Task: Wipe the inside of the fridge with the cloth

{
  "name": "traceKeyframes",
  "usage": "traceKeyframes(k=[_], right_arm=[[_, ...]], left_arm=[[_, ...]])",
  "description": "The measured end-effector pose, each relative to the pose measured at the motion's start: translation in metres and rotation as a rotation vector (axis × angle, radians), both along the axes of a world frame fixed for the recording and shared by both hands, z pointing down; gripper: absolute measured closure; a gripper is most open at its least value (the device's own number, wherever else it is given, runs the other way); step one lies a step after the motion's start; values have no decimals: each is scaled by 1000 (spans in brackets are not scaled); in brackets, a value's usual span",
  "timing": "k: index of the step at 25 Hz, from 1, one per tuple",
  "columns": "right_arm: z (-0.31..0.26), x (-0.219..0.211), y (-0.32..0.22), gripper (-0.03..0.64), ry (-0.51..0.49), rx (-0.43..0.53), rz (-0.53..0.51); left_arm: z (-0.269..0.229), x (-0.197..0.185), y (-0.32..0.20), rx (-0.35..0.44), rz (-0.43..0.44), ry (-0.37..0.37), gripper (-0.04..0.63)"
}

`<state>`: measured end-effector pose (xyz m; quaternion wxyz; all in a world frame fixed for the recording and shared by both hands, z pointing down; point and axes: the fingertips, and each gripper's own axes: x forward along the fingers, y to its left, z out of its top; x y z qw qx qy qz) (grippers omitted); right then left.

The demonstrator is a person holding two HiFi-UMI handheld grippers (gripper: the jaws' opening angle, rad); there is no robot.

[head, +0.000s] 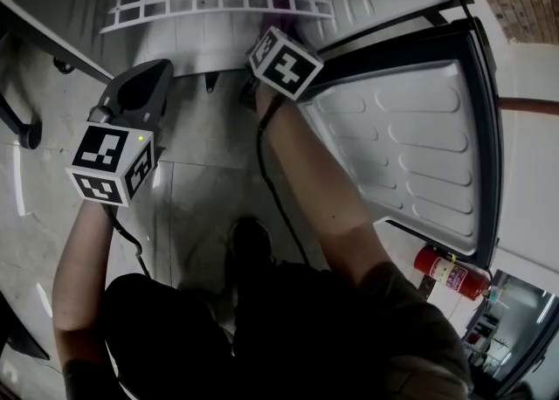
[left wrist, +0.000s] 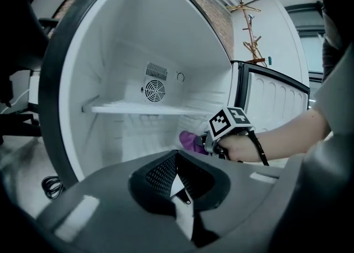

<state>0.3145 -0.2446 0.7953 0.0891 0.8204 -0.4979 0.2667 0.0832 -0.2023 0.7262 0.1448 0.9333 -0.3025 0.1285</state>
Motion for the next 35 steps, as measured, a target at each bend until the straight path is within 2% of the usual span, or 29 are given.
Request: traceKeyframes(k=[3,7,13,19,23,28,35], right_arm=[[26,1,3,565,-28,-77,20],[43,2,8,565,-52,-112,32],[45,-4,6,565,-77,-82,2],[33,-17,10,565,-179,-38,12],[16,-54,25,565,-239,-59,-126],[-12,-99,61,565,-305,-117,-294],[-94,-137,103,565,-362,-192,-435]], left_arm=[[2,-5,6,25,7,-32,575],[1,-9,11,34,15,-30,575],[8,-24,15,5,-18,-30,577],[-3,-43,11,26,-51,-42,575],[-23,-47,29,7,-37,-47,577],[-57,-41,57,-53,-76,-50,575],[-149,-50,71,-104,-162,-69,575]])
